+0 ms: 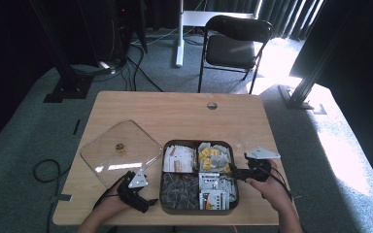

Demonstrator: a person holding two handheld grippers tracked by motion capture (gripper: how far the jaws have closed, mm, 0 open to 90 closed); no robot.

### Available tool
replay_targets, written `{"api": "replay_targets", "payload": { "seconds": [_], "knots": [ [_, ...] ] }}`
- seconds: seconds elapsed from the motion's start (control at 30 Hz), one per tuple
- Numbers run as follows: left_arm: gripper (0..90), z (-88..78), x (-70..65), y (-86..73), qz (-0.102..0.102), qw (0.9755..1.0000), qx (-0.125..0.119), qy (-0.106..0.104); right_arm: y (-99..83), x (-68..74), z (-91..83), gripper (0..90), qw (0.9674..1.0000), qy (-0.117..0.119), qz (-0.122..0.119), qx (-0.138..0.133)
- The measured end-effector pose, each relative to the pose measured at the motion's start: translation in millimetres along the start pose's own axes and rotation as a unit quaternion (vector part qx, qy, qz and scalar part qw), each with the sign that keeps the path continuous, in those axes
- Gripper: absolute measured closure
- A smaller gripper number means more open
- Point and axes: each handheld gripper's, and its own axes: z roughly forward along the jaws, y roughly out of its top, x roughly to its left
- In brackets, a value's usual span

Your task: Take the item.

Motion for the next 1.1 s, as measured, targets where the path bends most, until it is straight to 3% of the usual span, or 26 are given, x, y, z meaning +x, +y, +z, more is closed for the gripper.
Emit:
{"api": "replay_targets", "payload": {
  "seconds": [0.3, 0.4, 0.6, 1.1],
  "knots": [
    [0.5, 0.1, -0.1, 0.0, -0.001, 1.0000, -0.001, 0.000, 14.0, 11.2, 11.6, 33.0, 0.9995, 0.020, -0.026, 0.001],
    [0.5, 0.0, 0.0, 0.0, 0.000, 1.0000, 0.000, 0.000, 17.8, 16.1, 17.1, 40.3, 0.9992, 0.031, -0.023, 0.006],
    [0.5, 0.0, 0.0, 0.0, 0.000, 1.0000, 0.000, 0.000, 22.6, 21.7, 30.2, 43.0, 0.9991, 0.040, -0.013, 0.009],
    [0.5, 0.2, -0.3, 0.1, -0.002, 1.0000, 0.000, 0.002, 22.1, 28.8, 59.5, 51.0, 0.9962, 0.062, -0.020, 0.059]
  ]
}}
